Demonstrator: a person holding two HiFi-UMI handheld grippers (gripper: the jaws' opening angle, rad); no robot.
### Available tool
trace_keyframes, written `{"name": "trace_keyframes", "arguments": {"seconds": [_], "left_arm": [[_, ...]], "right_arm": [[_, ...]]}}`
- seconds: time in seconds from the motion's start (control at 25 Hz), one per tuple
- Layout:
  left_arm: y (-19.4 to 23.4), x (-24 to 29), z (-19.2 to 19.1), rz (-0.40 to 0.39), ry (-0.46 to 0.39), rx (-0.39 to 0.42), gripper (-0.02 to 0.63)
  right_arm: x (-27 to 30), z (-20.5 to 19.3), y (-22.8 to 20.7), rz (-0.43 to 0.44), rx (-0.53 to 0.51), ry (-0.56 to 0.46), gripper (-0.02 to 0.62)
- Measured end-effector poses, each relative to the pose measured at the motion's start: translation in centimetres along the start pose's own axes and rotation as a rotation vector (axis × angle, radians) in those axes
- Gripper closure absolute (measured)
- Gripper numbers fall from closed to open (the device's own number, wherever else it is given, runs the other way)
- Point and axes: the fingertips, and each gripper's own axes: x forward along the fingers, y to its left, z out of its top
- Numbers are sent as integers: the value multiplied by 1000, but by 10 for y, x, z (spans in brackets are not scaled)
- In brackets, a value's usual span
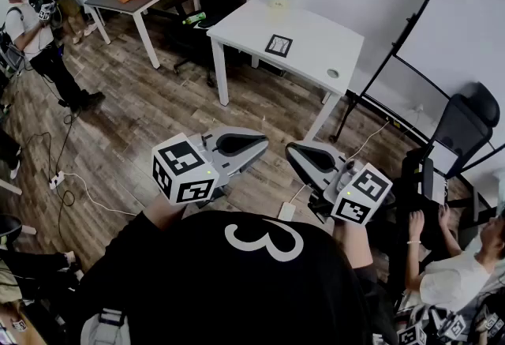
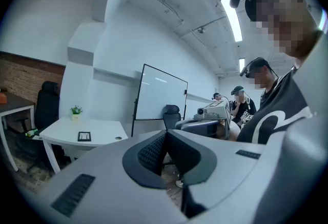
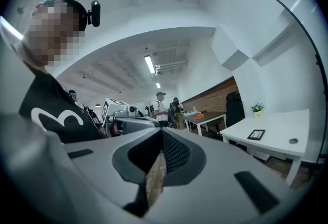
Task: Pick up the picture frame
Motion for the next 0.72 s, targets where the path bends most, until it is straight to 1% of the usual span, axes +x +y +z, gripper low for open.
{"name": "trace_keyframes", "arguments": {"seconds": [0.2, 0.4, 0.56, 0.72], "left_arm": [[-5, 2, -5, 5, -1, -5, 591], [-1, 2, -7, 14, -2, -23, 591], [5, -2, -4, 25, -12, -47, 591], [7, 3, -11, 37, -7, -69, 591]], "right_arm": [[-5, -5, 3, -1, -5, 8, 572], [-6, -6, 1, 0, -2, 16, 572], [1, -6, 0, 4, 17, 32, 572], [0, -14, -6, 9, 44, 42, 572]]}}
